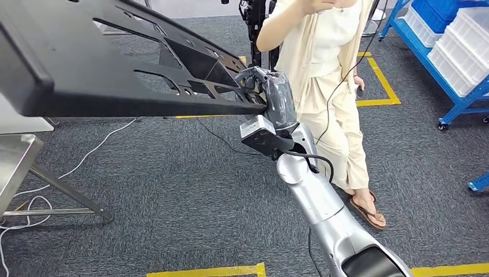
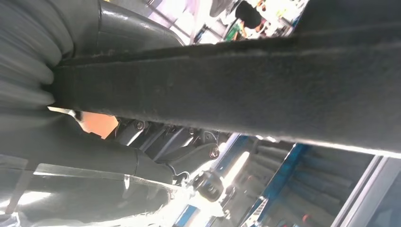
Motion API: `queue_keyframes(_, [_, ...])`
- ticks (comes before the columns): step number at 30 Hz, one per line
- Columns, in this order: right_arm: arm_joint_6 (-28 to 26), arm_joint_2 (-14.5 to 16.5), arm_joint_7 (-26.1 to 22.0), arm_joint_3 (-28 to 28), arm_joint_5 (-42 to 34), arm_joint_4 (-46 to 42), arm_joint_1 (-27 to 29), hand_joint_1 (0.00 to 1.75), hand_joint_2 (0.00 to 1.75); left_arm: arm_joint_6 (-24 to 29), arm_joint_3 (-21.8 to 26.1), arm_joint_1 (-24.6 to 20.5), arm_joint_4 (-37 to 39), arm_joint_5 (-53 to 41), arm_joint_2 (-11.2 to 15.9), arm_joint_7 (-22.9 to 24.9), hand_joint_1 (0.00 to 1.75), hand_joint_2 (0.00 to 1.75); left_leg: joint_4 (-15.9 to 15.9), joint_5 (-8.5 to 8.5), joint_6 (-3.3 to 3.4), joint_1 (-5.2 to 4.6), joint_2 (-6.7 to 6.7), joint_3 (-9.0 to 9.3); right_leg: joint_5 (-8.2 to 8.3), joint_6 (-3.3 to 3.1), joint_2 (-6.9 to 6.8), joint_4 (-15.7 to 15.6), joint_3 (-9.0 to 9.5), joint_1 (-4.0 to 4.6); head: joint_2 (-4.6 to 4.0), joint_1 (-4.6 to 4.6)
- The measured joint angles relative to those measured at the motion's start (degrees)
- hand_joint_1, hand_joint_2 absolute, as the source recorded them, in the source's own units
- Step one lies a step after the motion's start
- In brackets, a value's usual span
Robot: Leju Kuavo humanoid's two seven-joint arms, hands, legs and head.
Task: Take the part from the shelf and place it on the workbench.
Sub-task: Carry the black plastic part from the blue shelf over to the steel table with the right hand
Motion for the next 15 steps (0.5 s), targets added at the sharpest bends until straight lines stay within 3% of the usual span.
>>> queue_keyframes(2, [0.0, 0.1, 0.1, 0.0, 0.0, 0.0, -0.3, 1.75, 1.75, 0.0, 0.0, -0.1, 0.0, 0.0, 0.0, 0.0, 0.0, 1.75, -4.6, 1.26, 0.65, -0.63, 1.28, 2.4, -0.22, 0.18, -0.78, 0.0, 0.1, 0.31, 0.0, 0.03])
queue_keyframes(3, [0.0, 0.1, 0.2, 0.1, 0.0, 0.0, -0.4, 1.75, 1.75, 0.0, 0.0, -0.2, 0.0, 0.0, 0.0, 0.0, 0.0, 1.75, -5.2, 1.13, 0.87, -0.94, 1.32, 2.57, -0.31, 0.37, -1.2, -0.1, 0.14, 0.39, 0.0, 0.05])
queue_keyframes(5, [0.1, 0.1, 0.5, 0.2, 0.1, 0.0, -0.5, 1.75, 1.75, 0.0, 0.0, -0.1, 0.0, 0.0, 0.0, 0.0, 0.0, 1.75, -5.8, 1.47, 1.41, -0.93, 0.2, 2.78, -0.55, 0.87, -1.69, 0.0, 0.2, 0.39, 0.0, 0.05])
queue_keyframes(6, [0.1, 0.2, 0.6, 0.3, 0.1, 0.0, -0.5, 1.75, 1.75, 0.0, 0.1, -0.1, 0.0, 0.0, 0.0, 0.0, 0.0, 1.75, -6.2, 1.72, 1.74, -0.8, -0.29, 3.07, -0.91, 1.07, -1.02, 0.5, 0.03, 0.34, 0.0, 0.08])
queue_keyframes(7, [0.1, 0.2, 0.7, 0.3, 0.2, 0.0, -0.5, 1.75, 1.75, 0.0, 0.1, -0.1, 0.0, 0.0, 0.0, 0.0, 0.0, 1.75, -6.7, 2.0, 2.06, -0.61, -0.76, 3.39, -1.7, 1.16, 0.13, 2.0, -0.61, 0.3, 0.0, 0.09])
queue_keyframes(9, [0.1, 0.0, 0.7, 0.4, 0.3, 0.0, -0.4, 1.75, 1.75, 0.0, 0.1, -0.2, 0.0, 0.0, 0.0, 0.0, 0.0, 1.75, -7.1, 2.27, 2.41, -0.42, -1.8, 3.67, -4.43, 0.97, 2.7, 8.5, -3.71, 0.05, 0.0, 0.13])
queue_keyframes(11, [0.1, -0.2, 0.8, 0.4, 0.3, 0.1, -0.2, 1.75, 1.75, 0.0, 0.1, -0.2, 0.0, 0.0, 0.0, 0.0, 0.0, 1.75, -7.1, 2.29, 2.45, -0.38, -3.19, 3.64, -6.58, 1.1, 3.47, 15.3, -7.37, -0.18, 0.0, 0.16])
queue_keyframes(12, [0.1, -0.3, 0.9, 0.5, 0.3, 0.2, -0.1, 1.75, 1.75, 0.0, 0.1, -0.2, 0.0, 0.0, -0.1, 0.0, 0.0, 1.75, -7.0, 2.29, 2.43, -0.35, -3.91, 3.65, -6.35, 1.51, 3.55, 16.0, -7.93, -0.32, 0.0, 0.17])
queue_keyframes(13, [0.1, -0.4, 0.9, 0.5, 0.4, 0.3, -0.1, 1.75, 1.75, 0.0, 0.1, -0.2, 0.0, 0.0, -0.1, 0.0, 0.0, 1.75, -6.9, 2.27, 2.38, -0.29, -4.65, 3.67, -5.27, 2.08, 3.63, 14.5, -7.44, -0.51, 0.0, 0.17])
queue_keyframes(15, [0.1, -0.4, 1.0, 0.6, 0.4, 0.4, -0.1, 1.75, 1.75, 0.0, 0.1, -0.2, 0.0, 0.0, -0.2, 0.0, 0.0, 1.75, -6.5, 2.09, 2.02, -0.11, -5.97, 3.6, -1.83, 3.25, 4.65, 6.8, -4.04, -1.11, 0.0, 0.19])
